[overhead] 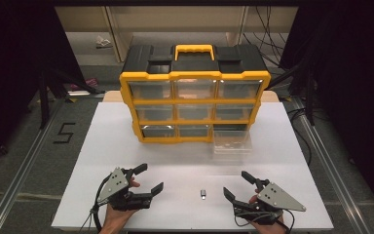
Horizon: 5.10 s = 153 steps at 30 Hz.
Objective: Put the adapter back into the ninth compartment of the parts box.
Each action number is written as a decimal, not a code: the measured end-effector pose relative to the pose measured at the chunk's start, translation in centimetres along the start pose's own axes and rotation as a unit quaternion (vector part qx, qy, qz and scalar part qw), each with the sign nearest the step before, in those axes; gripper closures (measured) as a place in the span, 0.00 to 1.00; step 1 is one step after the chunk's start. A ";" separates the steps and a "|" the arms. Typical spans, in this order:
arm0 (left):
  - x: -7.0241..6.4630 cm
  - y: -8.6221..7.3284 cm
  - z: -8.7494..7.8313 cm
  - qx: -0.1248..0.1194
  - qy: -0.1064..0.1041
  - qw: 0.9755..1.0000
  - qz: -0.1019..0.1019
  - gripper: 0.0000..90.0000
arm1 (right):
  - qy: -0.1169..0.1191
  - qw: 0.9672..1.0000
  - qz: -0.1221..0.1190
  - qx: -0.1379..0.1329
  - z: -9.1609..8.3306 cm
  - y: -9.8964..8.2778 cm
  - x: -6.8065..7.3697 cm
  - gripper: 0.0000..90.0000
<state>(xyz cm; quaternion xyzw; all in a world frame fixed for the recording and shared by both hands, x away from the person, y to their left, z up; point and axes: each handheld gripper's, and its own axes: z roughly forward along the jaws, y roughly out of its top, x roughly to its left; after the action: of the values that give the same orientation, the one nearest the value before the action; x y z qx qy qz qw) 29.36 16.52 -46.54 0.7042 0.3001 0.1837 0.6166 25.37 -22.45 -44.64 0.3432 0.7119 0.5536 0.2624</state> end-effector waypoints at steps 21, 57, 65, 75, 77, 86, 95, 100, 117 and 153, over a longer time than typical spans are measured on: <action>-0.1 0.0 0.0 0.000 0.002 1.000 0.003 0.18 | -0.005 0.999 -0.019 0.028 0.9 0.3 0.4 0.26; -0.2 0.0 0.3 -0.004 -0.010 1.000 0.012 0.18 | 0.035 0.959 -0.040 0.280 8.0 2.6 2.2 0.34; -0.3 0.0 0.2 -0.003 -0.009 1.000 0.015 0.18 | 0.042 0.948 -0.047 0.312 9.5 2.3 2.5 0.35; -0.3 0.0 0.0 -0.005 -0.006 1.000 0.016 0.19 | 0.049 0.933 -0.065 0.351 11.3 1.6 2.9 0.36; -0.4 0.0 0.0 -0.005 -0.007 1.000 0.016 0.19 | 0.045 0.931 -0.066 0.357 11.6 1.4 2.8 0.36; -0.3 0.0 0.0 -0.006 -0.006 1.000 0.017 0.19 | 0.045 0.923 -0.069 0.375 12.4 0.8 2.5 0.38; -0.4 0.0 -0.1 -0.006 -0.004 1.000 0.020 0.19 | 0.042 0.918 -0.075 0.388 13.0 0.5 2.6 0.41; -0.3 0.0 -0.1 -0.007 -0.003 1.000 0.017 0.19 | 0.048 0.913 -0.081 0.396 12.8 0.7 2.4 0.47; -0.4 0.0 0.0 -0.005 -0.003 1.000 0.019 0.19 | 0.090 0.895 -0.079 0.430 12.8 1.1 2.4 0.76; -0.6 0.1 -0.2 -0.005 0.002 1.000 0.012 0.20 | 0.068 0.938 -0.095 0.328 10.3 4.8 1.0 0.85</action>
<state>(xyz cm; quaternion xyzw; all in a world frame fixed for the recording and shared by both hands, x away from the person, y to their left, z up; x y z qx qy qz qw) 28.82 16.30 -46.38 0.7043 0.2920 0.1935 0.6175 33.42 -14.66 -42.58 0.3022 0.8994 0.2843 0.1377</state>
